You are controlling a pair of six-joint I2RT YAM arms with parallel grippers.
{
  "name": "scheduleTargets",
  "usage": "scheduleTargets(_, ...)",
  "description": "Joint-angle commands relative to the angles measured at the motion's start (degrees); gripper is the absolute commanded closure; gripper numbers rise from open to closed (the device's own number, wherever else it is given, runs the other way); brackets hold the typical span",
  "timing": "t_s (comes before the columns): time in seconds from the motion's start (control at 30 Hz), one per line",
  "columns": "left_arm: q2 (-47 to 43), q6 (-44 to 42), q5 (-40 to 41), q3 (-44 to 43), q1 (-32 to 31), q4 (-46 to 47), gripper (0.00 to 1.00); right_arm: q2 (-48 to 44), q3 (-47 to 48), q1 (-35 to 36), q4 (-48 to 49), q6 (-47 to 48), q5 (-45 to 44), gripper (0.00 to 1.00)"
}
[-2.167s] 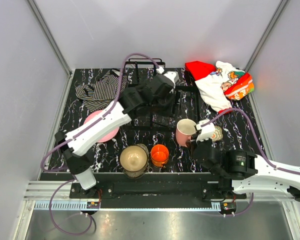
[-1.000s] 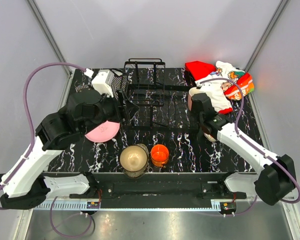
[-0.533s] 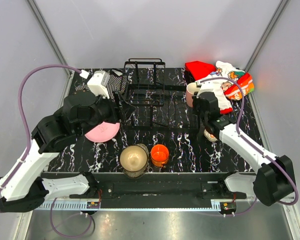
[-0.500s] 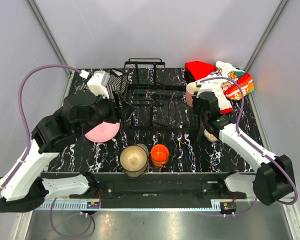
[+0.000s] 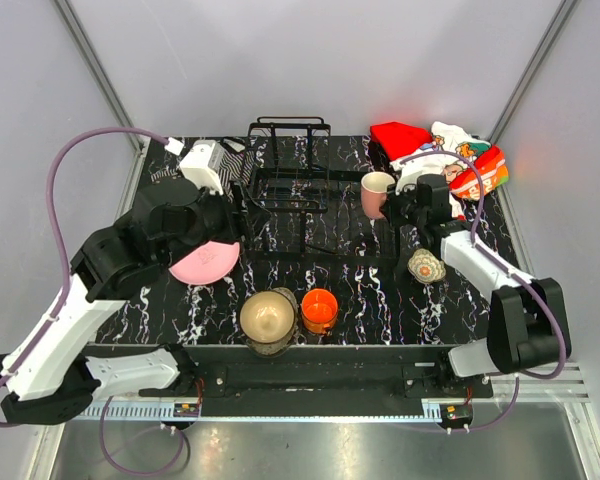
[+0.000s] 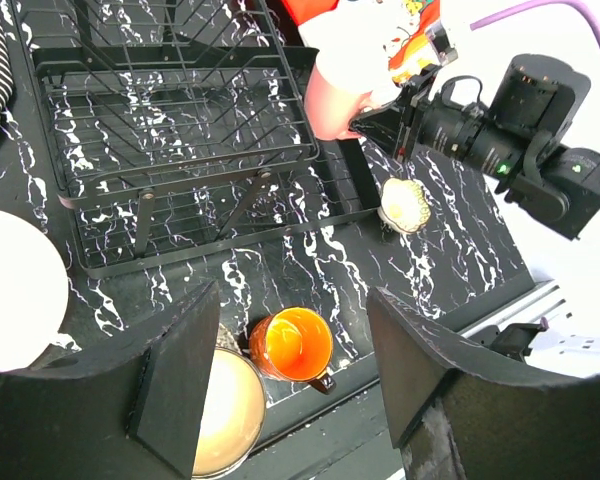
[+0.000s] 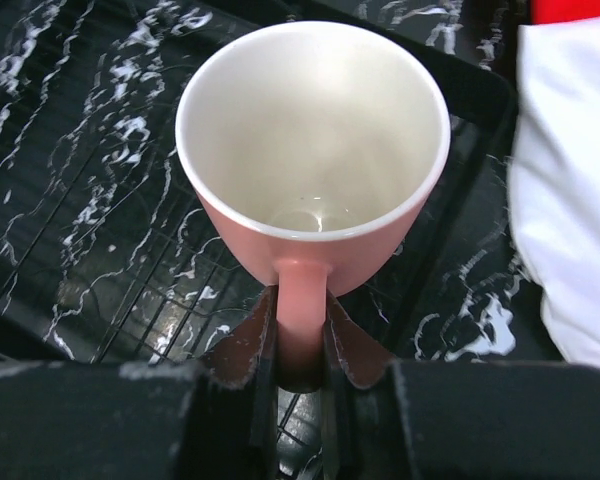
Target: Load the mixed dishes into the dish rack
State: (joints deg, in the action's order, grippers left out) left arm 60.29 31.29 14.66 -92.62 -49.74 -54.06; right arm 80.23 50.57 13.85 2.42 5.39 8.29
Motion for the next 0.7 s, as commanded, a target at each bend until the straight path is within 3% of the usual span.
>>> scheduleTargets(0.0, 0.88, -1.84, -2.61, 1.30, 1.13, 3.44, 0.36, 2.55, 3.75, -1.80, 10.67, 4.36, 15.60, 1.00)
scheduleTargets(0.2, 0.88, -2.99, -2.53, 1.91, 2.71, 4.14, 0.35, 8.71, 5.77, -2.07, 15.60, 8.15, 29.48, 1.00)
scheduleTargets(0.3, -0.52, -2.99, -1.91, 3.84, 3.41, 5.98, 0.27, 11.61, 8.40, -2.07, 16.13, 8.24, 34.75, 1.00)
scheduleTargets(0.57, -1.58, -3.78, 2.56, 6.39, 5.09, 6.25, 0.21, 17.77, 13.50, -1.89, 17.98, 6.92, 38.64, 1.00)
scheduleTargets(0.67, -1.49, -3.78, 3.88, 7.27, 5.70, 6.07, 0.13, 19.79, 16.57, -1.02, 15.43, 8.14, 39.43, 1.00)
